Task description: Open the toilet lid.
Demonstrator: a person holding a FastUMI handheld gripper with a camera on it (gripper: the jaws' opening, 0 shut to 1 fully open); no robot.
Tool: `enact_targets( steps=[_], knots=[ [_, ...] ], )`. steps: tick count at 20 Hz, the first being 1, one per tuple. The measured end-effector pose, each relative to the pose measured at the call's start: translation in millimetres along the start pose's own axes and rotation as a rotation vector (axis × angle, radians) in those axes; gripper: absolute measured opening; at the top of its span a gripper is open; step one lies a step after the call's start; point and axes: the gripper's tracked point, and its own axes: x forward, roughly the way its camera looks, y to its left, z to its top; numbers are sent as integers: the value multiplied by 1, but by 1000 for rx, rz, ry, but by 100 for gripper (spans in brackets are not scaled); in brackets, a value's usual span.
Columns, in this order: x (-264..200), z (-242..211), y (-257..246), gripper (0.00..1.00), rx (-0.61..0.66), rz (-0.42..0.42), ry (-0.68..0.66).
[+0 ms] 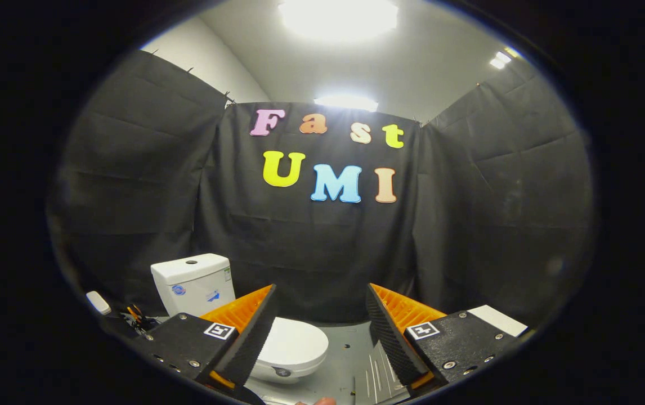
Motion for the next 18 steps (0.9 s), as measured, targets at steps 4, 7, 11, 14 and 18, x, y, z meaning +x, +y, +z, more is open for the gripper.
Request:
enact_targets(
  steps=[4, 7, 11, 14, 18],
  knots=[
    [11, -9, 7, 95, 5, -2, -11],
    [20, -20, 16, 95, 30, 17, -26],
    [32, -47, 34, 95, 44, 71, -18],
    [42, -75, 44, 95, 21, 74, 31],
    [56, -105, 50, 95, 48, 35, 96]
  ],
)
